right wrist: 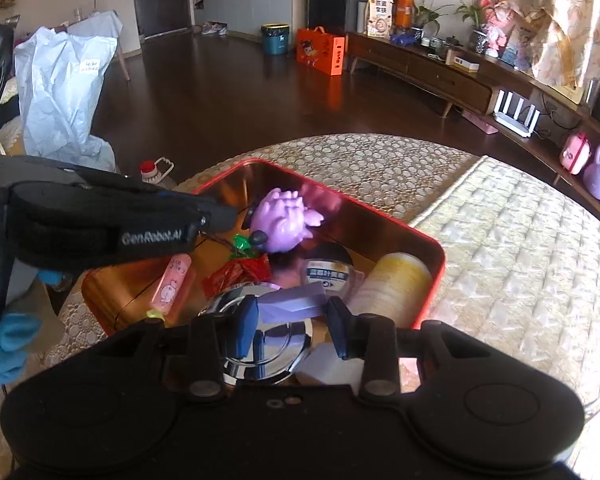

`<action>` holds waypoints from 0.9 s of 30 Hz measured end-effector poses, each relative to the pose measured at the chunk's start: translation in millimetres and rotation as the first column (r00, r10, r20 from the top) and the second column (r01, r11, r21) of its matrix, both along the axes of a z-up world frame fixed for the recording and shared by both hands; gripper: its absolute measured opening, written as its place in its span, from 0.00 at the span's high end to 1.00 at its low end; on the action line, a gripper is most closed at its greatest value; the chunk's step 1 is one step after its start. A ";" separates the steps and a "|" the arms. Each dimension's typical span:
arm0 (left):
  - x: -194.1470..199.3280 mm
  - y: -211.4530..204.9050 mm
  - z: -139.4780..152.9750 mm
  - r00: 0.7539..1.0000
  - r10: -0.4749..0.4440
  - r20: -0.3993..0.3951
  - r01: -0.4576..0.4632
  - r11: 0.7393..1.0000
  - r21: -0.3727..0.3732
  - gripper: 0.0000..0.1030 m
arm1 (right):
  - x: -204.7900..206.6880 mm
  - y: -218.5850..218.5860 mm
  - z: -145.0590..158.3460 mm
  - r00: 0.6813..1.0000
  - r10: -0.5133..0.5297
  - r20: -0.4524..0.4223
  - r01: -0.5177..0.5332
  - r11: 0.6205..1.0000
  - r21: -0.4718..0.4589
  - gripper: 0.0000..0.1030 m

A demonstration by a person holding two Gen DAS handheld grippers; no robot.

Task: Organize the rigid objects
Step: 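Carry the nail clipper with the left tool while the right tool carries the purple item to the box, then open the left tool over the red box while the right tool releases the purple item inside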

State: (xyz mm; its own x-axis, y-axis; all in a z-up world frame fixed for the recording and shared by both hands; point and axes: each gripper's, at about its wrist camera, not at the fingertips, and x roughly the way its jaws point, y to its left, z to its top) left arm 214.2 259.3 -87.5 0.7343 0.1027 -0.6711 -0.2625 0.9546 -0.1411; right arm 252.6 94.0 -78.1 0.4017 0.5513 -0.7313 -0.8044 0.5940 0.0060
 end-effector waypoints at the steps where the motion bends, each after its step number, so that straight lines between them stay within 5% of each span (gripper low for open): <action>1: 0.2 -0.5 -1.7 1.000 -0.003 -0.006 0.003 1.000 0.002 0.89 | -0.2 0.5 -1.3 1.000 0.003 -0.003 -0.003 1.000 0.000 0.65; 27: -9.6 -15.1 -13.1 0.996 -0.022 -0.092 0.020 1.000 -0.023 0.89 | -22.2 -11.9 14.5 0.999 -0.001 -0.050 0.002 1.000 0.019 0.59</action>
